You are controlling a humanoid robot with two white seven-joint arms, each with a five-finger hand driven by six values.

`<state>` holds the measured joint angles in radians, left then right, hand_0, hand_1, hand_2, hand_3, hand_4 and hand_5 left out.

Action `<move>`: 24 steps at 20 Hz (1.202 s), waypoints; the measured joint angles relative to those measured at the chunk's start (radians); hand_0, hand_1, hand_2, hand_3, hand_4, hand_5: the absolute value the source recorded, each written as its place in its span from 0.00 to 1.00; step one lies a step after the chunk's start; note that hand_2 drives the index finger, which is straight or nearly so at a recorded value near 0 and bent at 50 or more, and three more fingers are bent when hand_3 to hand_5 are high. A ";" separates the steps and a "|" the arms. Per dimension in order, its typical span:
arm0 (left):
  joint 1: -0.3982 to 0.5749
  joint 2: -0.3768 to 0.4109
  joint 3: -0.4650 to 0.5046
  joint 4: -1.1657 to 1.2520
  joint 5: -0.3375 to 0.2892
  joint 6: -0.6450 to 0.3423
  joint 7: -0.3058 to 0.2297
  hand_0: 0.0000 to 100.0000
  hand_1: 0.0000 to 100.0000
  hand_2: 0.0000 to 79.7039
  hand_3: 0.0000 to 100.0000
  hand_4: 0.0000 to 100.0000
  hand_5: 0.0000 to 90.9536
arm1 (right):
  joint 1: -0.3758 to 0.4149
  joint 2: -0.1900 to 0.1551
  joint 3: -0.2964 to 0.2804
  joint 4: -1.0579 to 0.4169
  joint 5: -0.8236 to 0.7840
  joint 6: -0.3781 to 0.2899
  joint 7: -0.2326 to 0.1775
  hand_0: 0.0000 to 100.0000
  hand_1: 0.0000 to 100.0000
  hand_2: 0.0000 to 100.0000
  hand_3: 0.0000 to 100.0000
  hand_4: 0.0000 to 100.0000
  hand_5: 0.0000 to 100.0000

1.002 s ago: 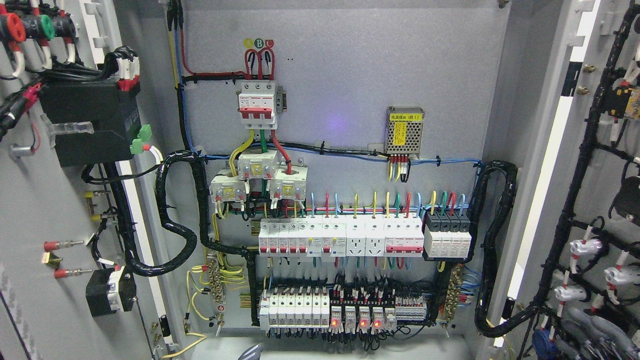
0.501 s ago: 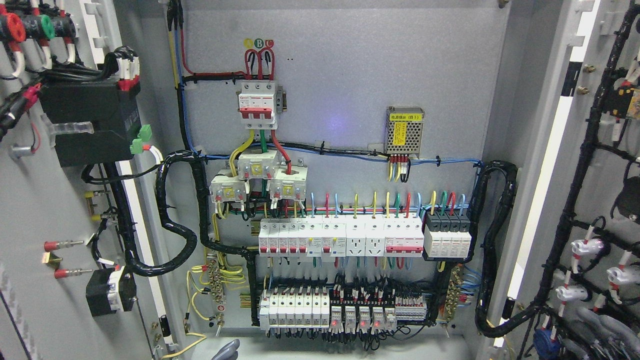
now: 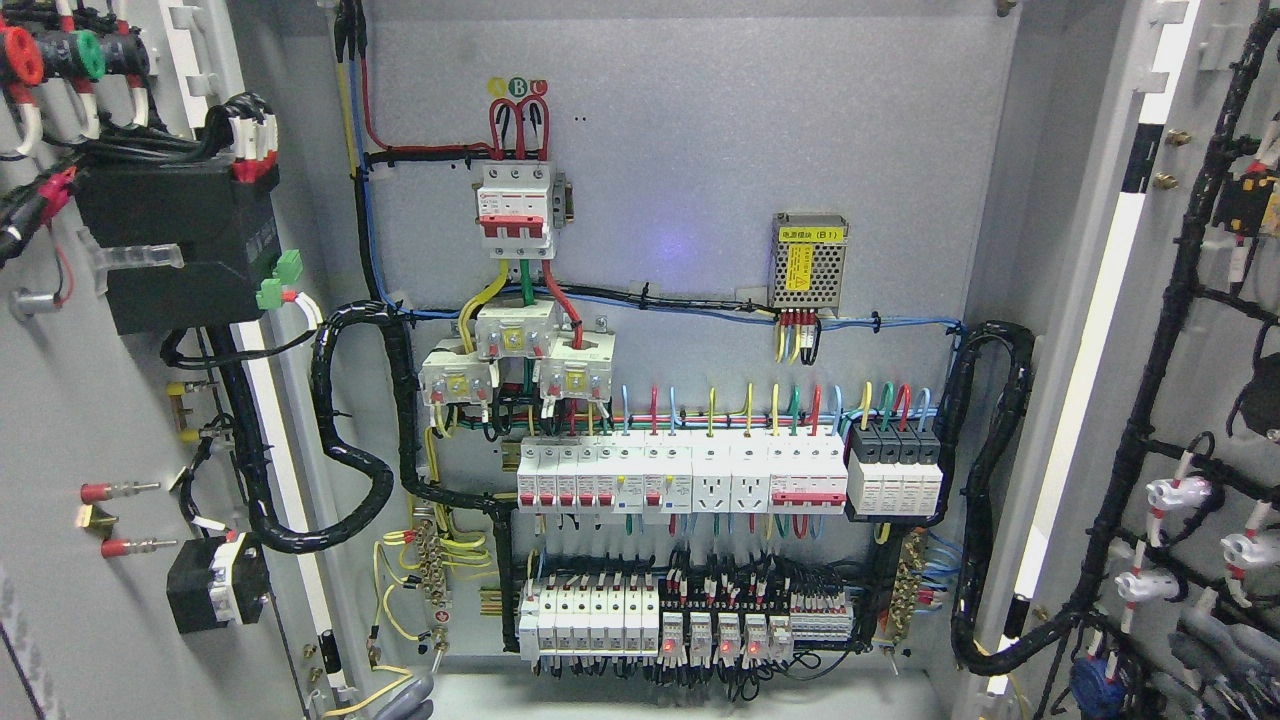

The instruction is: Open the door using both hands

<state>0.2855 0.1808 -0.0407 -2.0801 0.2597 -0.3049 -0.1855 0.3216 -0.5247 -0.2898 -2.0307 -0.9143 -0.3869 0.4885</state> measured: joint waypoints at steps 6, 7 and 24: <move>0.006 0.002 0.019 0.000 0.039 0.000 0.000 0.00 0.00 0.00 0.00 0.00 0.00 | 0.013 0.002 -0.019 0.018 -0.013 0.000 0.001 0.00 0.00 0.00 0.00 0.00 0.00; 0.008 0.003 0.026 0.000 0.047 0.000 0.001 0.00 0.00 0.00 0.00 0.00 0.00 | 0.015 0.002 -0.023 0.021 -0.019 0.000 0.001 0.00 0.00 0.00 0.00 0.00 0.00; 0.025 0.033 0.140 0.000 0.189 0.000 0.000 0.00 0.00 0.00 0.00 0.00 0.00 | 0.030 0.021 -0.071 0.059 -0.059 -0.001 0.003 0.00 0.00 0.00 0.00 0.00 0.00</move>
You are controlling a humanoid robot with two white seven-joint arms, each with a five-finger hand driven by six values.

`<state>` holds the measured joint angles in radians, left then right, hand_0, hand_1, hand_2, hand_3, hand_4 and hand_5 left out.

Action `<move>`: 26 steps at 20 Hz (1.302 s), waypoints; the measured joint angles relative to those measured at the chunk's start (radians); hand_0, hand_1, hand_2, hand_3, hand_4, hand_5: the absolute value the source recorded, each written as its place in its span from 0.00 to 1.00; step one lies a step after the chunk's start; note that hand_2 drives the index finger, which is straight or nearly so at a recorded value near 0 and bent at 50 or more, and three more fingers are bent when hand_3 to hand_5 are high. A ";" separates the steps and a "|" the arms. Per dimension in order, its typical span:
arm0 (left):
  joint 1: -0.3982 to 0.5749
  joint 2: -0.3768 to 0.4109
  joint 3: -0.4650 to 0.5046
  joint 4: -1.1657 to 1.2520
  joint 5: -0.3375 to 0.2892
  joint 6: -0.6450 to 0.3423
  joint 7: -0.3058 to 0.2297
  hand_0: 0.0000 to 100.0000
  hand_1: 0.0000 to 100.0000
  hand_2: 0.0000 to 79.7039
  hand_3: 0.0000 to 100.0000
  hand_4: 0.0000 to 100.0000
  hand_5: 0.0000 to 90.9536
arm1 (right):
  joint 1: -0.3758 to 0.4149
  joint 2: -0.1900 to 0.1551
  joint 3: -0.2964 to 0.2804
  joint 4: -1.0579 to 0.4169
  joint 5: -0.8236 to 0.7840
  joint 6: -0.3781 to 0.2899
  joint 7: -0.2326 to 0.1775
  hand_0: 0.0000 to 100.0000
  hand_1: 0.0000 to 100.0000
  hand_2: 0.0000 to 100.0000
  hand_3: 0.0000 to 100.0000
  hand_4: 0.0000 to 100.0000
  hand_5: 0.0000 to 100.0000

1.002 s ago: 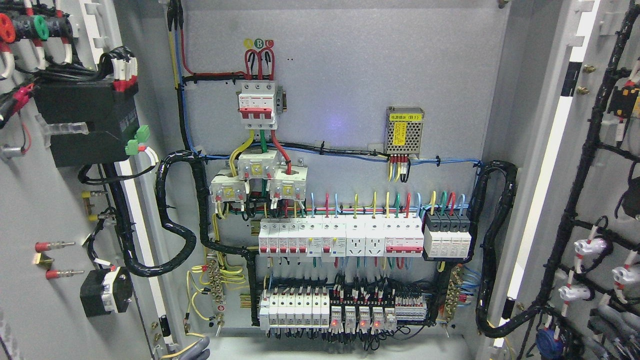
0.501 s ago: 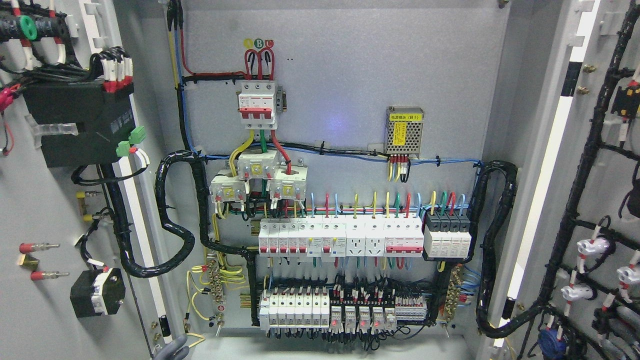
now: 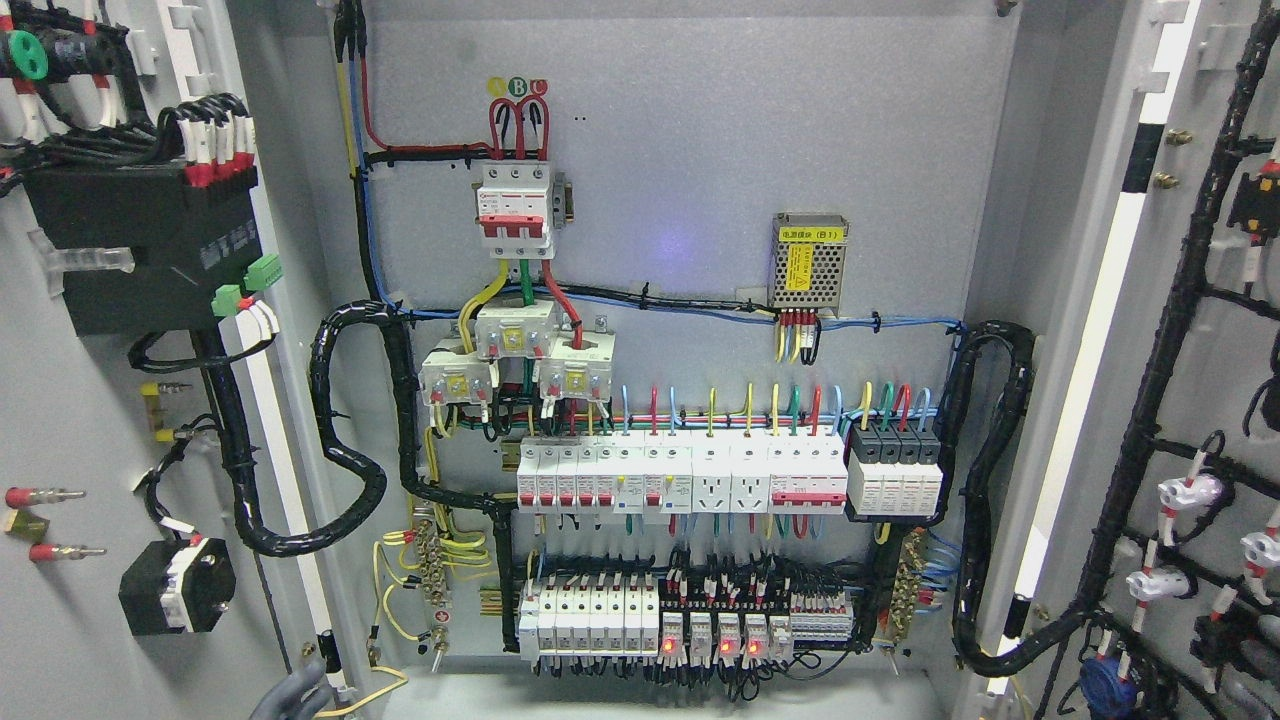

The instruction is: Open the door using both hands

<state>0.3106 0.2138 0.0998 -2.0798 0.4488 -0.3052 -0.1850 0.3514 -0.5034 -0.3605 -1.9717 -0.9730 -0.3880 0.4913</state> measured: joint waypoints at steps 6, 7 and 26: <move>0.014 0.016 0.043 0.000 0.038 0.000 0.000 0.00 0.00 0.00 0.00 0.00 0.00 | 0.014 0.007 -0.026 0.007 -0.002 -0.001 0.001 0.00 0.00 0.00 0.00 0.00 0.00; 0.016 0.019 0.050 0.000 0.044 0.000 0.000 0.00 0.00 0.00 0.00 0.00 0.00 | 0.016 0.008 -0.030 0.008 -0.002 -0.001 0.001 0.00 0.00 0.00 0.00 0.00 0.00; 0.053 0.093 0.211 0.011 0.201 -0.003 0.000 0.00 0.00 0.00 0.00 0.00 0.00 | 0.042 0.033 -0.092 0.043 -0.003 -0.001 0.000 0.00 0.00 0.00 0.00 0.00 0.00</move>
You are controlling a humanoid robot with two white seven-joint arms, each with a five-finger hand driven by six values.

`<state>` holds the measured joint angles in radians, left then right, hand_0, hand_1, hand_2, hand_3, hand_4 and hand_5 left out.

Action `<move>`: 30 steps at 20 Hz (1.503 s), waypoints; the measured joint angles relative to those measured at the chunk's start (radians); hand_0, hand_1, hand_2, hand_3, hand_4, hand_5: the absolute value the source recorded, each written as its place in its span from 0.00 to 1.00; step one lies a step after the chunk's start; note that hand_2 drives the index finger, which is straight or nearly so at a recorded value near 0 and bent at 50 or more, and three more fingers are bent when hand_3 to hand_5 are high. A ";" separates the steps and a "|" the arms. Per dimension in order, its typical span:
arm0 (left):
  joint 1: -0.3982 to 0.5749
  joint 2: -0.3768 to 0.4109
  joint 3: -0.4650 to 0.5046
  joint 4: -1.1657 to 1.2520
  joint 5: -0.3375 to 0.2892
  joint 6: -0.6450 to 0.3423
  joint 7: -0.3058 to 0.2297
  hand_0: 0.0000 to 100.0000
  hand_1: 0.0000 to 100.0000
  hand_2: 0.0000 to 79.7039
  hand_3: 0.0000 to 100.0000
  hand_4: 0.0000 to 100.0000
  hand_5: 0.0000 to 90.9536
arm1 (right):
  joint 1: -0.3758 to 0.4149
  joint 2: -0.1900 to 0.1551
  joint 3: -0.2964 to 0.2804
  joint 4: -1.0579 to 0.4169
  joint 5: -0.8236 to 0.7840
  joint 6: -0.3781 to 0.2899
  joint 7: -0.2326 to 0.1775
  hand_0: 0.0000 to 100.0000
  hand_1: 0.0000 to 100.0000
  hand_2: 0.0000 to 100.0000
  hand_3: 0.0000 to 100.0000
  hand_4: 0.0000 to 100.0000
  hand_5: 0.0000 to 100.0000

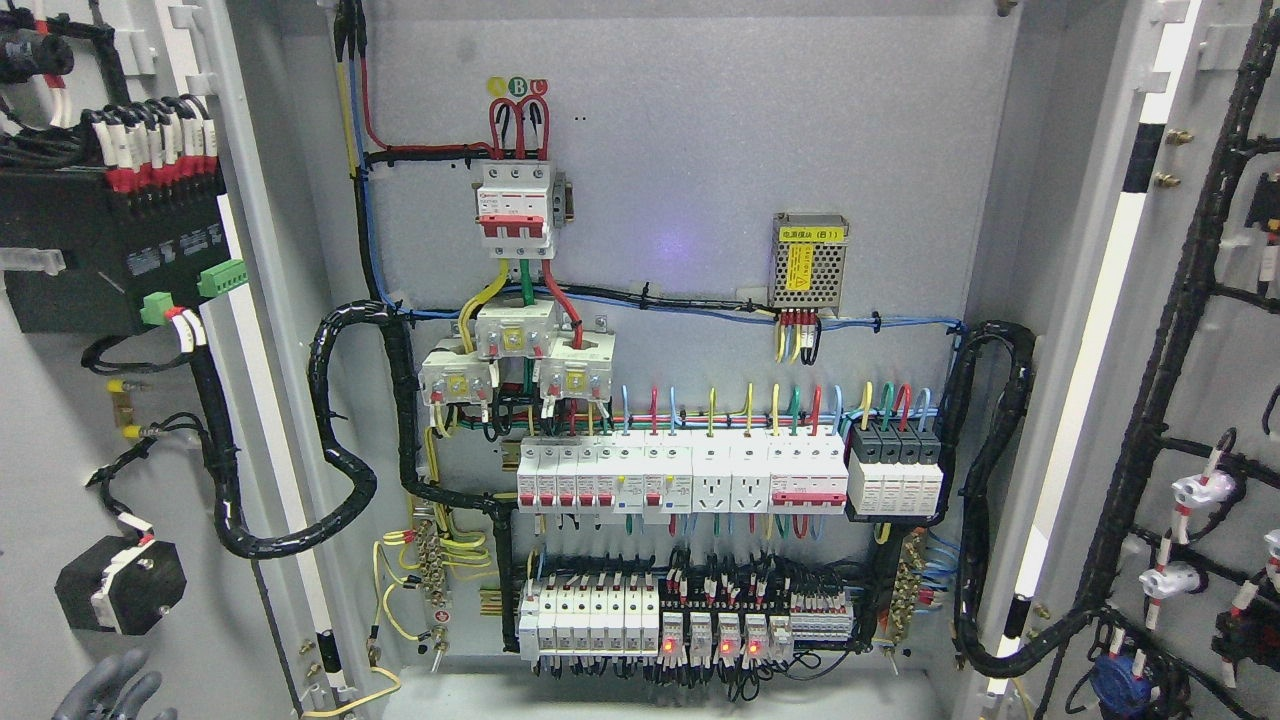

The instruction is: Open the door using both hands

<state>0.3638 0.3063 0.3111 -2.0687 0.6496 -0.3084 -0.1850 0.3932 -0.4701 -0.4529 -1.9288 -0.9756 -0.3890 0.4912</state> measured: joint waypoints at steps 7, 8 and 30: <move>0.012 0.024 0.041 0.022 0.050 0.007 0.001 0.00 0.00 0.00 0.00 0.00 0.00 | 0.002 0.004 -0.017 0.015 -0.012 0.000 -0.001 0.00 0.00 0.00 0.00 0.00 0.00; 0.013 0.028 0.046 0.025 0.057 0.007 0.002 0.00 0.00 0.00 0.00 0.00 0.00 | 0.003 0.004 -0.020 0.016 -0.023 0.000 -0.001 0.00 0.00 0.00 0.00 0.00 0.00; 0.017 0.097 0.116 0.111 0.188 0.009 -0.001 0.00 0.00 0.00 0.00 0.00 0.00 | 0.052 -0.001 -0.037 0.030 -0.120 0.000 0.002 0.00 0.00 0.00 0.00 0.00 0.00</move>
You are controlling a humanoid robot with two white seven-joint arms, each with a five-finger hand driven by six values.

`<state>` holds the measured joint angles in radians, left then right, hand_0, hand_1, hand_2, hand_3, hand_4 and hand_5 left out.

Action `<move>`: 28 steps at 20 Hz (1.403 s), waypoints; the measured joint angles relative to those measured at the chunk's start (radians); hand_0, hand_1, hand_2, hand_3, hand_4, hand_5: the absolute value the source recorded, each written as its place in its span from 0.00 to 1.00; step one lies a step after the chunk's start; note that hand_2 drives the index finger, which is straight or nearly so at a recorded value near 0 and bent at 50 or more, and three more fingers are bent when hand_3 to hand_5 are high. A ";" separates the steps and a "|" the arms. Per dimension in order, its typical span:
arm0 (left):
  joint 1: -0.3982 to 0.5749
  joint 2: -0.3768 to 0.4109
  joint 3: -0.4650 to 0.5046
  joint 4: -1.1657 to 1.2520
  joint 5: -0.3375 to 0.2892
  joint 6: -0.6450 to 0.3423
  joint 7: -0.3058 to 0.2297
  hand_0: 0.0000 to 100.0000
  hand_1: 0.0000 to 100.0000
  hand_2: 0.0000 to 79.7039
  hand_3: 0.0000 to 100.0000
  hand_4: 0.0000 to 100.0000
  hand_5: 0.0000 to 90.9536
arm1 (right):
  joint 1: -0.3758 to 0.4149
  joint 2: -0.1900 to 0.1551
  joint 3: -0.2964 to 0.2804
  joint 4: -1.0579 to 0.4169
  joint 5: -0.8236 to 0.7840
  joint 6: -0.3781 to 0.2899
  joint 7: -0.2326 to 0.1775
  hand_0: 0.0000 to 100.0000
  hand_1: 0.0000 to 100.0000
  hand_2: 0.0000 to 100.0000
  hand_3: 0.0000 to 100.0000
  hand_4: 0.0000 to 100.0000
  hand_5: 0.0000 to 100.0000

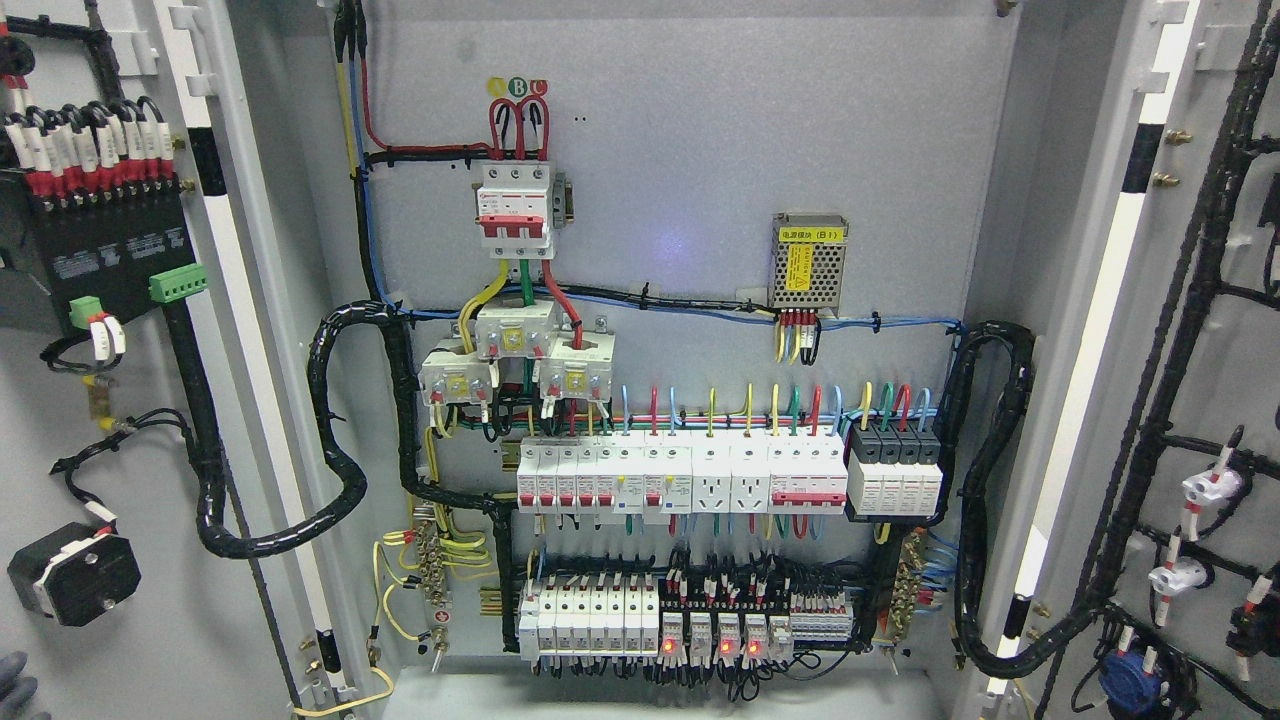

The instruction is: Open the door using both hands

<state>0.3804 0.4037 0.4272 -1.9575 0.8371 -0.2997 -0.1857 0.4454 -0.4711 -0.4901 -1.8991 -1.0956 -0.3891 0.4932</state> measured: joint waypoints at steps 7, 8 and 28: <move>-0.002 0.011 0.007 0.017 0.018 0.003 -0.001 0.00 0.00 0.00 0.00 0.00 0.00 | 0.013 -0.002 -0.002 0.001 -0.002 -0.003 0.000 0.00 0.00 0.00 0.00 0.00 0.00; -0.002 0.013 0.007 0.018 0.020 0.003 -0.001 0.00 0.00 0.00 0.00 0.00 0.00 | 0.015 -0.002 -0.002 0.000 -0.002 -0.004 0.000 0.00 0.00 0.00 0.00 0.00 0.00; 0.023 0.037 -0.009 -0.019 0.026 -0.010 -0.002 0.00 0.00 0.00 0.00 0.00 0.00 | 0.056 -0.008 0.009 -0.085 -0.001 -0.008 0.063 0.00 0.00 0.00 0.00 0.00 0.00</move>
<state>0.4036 0.4408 0.4178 -1.9769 0.8627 -0.3101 -0.1879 0.5019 -0.4787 -0.4810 -1.9837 -1.0967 -0.3968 0.5558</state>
